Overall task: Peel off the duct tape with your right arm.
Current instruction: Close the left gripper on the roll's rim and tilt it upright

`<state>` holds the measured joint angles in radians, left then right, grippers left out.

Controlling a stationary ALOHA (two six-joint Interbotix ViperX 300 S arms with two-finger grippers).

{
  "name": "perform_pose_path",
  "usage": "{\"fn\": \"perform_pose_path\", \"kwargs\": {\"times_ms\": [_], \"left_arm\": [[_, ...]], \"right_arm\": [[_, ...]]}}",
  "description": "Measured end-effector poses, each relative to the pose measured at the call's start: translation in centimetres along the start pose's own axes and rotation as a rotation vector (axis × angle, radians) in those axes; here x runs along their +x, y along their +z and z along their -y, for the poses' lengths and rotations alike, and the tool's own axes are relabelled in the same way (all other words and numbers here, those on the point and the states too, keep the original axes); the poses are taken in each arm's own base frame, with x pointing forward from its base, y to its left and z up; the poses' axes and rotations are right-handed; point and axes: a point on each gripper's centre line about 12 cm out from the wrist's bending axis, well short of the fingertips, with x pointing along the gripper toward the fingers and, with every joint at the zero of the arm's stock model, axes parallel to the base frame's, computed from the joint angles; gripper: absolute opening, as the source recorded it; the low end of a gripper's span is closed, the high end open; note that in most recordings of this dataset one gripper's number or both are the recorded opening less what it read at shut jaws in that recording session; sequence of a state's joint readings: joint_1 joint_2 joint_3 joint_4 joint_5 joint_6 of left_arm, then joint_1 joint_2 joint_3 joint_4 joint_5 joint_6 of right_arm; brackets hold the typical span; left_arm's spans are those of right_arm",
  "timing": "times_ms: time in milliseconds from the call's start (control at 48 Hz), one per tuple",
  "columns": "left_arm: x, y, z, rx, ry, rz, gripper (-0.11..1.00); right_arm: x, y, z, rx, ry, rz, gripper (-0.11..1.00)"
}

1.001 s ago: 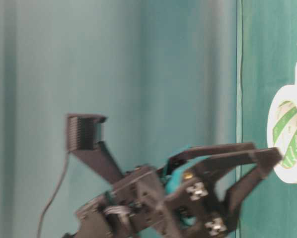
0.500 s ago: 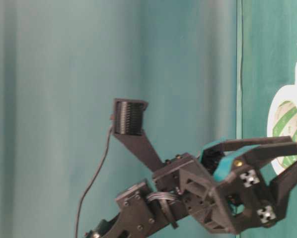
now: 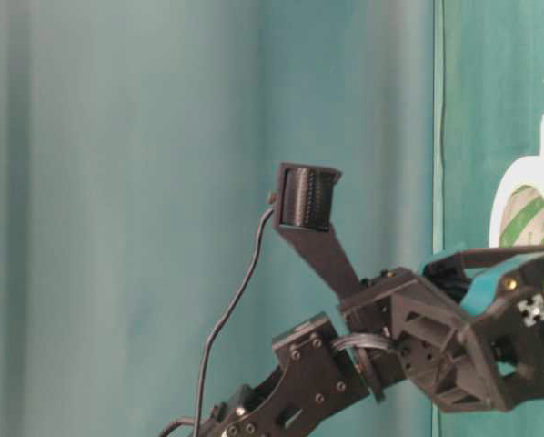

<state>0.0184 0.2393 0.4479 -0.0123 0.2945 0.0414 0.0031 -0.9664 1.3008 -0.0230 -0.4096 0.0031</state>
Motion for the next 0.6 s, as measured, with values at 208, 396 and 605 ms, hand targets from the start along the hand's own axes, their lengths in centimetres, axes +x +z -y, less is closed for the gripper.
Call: {"fn": "perform_pose_path", "kwargs": {"times_ms": [208,396,605], "left_arm": [[0.8,-0.2,0.0,-0.002,-0.001,-0.014,0.93],[0.9,-0.2,0.0,0.0,-0.001,-0.017,0.93],[1.1,-0.3,-0.1,-0.001,0.0,-0.02,0.64]], "right_arm": [[-0.1,-0.3,0.0,0.0,0.0,-0.006,0.8],[-0.2,-0.5,0.0,0.0,-0.001,0.0,0.8],[-0.2,-0.5,0.0,0.0,-0.001,0.0,0.8]]}}
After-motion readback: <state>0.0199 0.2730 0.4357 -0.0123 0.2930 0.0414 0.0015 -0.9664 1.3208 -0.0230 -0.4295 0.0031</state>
